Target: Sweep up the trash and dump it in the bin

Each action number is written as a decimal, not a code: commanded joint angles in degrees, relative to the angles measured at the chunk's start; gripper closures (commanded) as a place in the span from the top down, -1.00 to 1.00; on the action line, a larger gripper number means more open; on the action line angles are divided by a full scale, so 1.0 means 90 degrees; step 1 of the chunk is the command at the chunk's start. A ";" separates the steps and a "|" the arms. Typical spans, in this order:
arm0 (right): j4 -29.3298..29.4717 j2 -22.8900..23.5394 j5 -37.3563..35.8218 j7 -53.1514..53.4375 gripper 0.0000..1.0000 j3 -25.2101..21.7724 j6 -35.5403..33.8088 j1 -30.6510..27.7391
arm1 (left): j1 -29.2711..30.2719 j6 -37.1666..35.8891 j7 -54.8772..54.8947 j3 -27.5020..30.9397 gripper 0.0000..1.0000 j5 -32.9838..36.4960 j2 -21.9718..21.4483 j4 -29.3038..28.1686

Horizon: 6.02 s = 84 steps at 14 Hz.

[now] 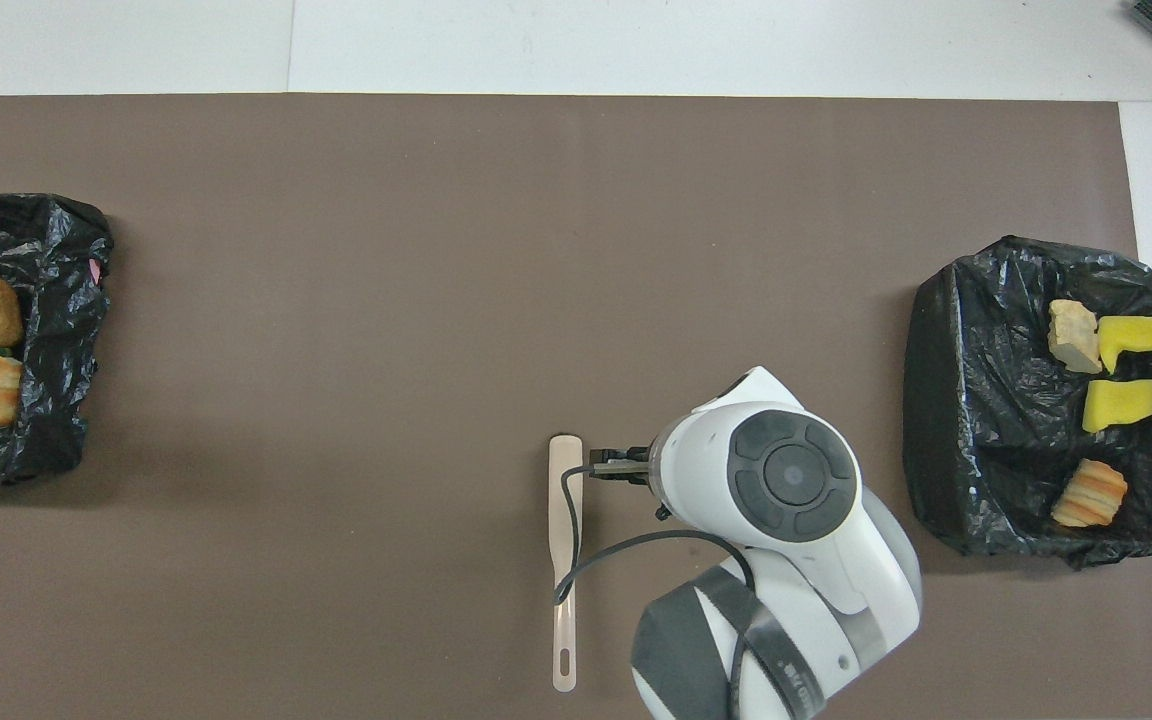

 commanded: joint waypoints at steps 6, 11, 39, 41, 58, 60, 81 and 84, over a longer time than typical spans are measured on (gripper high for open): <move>0.1154 -0.0008 -0.0203 -0.1542 1.00 0.0061 -0.1066 -0.1395 | 0.0036 -0.0263 -0.0463 0.0004 -1.00 -0.2330 -0.0319 -0.0878; 0.1779 -0.0027 -0.0203 -0.1866 1.00 -0.0269 -0.1816 -0.1719 | -0.0421 -0.0283 -0.2648 -0.0015 -1.00 -0.3025 -0.0319 -0.1543; 0.3274 -0.0477 -0.0359 -0.4405 1.00 -0.1570 -0.4261 -0.2305 | -0.5854 0.1690 -1.3795 -0.0006 -1.00 -0.4548 0.1829 -0.0929; 0.3274 -0.0477 -0.0359 -0.4376 1.00 -0.1560 -0.4182 -0.2276 | -0.5766 0.1806 -1.3863 -0.0006 0.99 -0.4558 0.1810 -0.0977; 0.3274 -0.0477 -0.0349 -0.4366 1.00 -0.1560 -0.4152 -0.2275 | -0.3141 -0.0624 -1.0605 0.0033 1.00 -0.4851 0.0708 -0.0362; 0.3274 -0.0477 -0.0349 -0.4376 1.00 -0.1560 -0.4152 -0.2275 | -0.2867 -0.0994 -0.9971 0.0072 1.00 -0.4851 0.0453 -0.0372; 0.3274 -0.0477 -0.0349 -0.4405 1.00 -0.1560 -0.4162 -0.2275 | -0.2025 -0.2168 -0.9782 0.0317 1.00 -0.4812 -0.1110 -0.0382; 0.3264 -0.0477 -0.0349 -0.4405 1.00 -0.1560 -0.4172 -0.2275 | -0.2035 -0.2371 -0.9763 0.0326 1.00 -0.4783 -0.1207 -0.0372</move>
